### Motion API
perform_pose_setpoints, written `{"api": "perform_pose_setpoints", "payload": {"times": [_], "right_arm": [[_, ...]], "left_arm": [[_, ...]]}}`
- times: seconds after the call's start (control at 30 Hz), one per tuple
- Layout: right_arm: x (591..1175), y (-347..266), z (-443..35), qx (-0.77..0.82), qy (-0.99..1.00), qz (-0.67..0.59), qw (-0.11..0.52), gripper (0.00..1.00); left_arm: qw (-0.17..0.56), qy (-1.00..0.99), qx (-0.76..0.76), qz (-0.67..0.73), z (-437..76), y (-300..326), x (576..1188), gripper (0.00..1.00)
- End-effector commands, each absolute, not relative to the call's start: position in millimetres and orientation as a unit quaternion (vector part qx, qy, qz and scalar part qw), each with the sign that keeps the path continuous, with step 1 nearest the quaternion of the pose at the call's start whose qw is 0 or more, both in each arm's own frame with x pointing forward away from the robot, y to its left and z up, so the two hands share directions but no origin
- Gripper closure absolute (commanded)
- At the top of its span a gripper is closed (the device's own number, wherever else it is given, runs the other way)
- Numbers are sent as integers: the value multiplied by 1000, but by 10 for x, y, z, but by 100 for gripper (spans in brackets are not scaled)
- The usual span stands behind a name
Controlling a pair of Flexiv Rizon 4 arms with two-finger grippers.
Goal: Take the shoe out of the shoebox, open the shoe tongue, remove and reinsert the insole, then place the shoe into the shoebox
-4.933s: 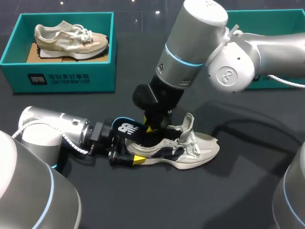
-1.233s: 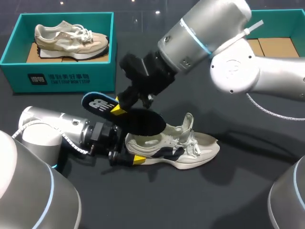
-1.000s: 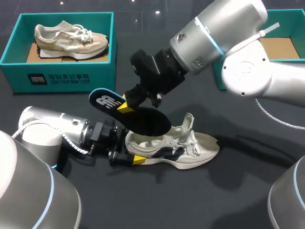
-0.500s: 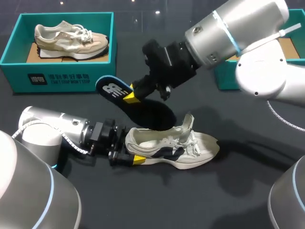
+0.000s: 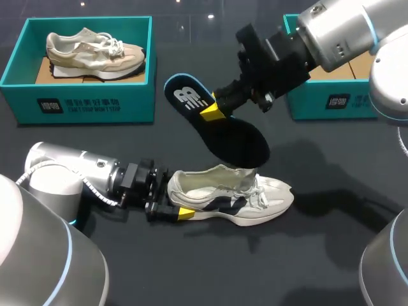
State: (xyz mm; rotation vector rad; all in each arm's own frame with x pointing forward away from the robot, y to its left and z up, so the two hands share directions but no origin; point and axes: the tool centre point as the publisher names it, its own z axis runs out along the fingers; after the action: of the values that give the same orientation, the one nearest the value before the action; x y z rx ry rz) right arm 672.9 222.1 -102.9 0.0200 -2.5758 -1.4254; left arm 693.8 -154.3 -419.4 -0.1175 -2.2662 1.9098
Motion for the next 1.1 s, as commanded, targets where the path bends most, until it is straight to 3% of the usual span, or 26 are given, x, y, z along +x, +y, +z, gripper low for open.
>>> {"api": "perform_pose_setpoints", "payload": {"times": [0.03, 0.33, 0.8, 1.1], "right_arm": [[6707, 2214, -1036, 6, -871, -482, 97, 100], [6449, 1612, -746, -68, -790, -603, 95, 100], [6404, 1537, -736, -88, -787, -604, 91, 100], [6120, 1107, -551, -178, -771, -605, 87, 100]], "left_arm": [[88, -761, -40, 641, -4228, -1540, 6952, 100], [88, -761, -40, 641, -4228, -1540, 6952, 100], [88, -761, -40, 641, -4228, -1540, 6952, 100], [88, -761, -40, 641, -4228, -1540, 6952, 100]]}}
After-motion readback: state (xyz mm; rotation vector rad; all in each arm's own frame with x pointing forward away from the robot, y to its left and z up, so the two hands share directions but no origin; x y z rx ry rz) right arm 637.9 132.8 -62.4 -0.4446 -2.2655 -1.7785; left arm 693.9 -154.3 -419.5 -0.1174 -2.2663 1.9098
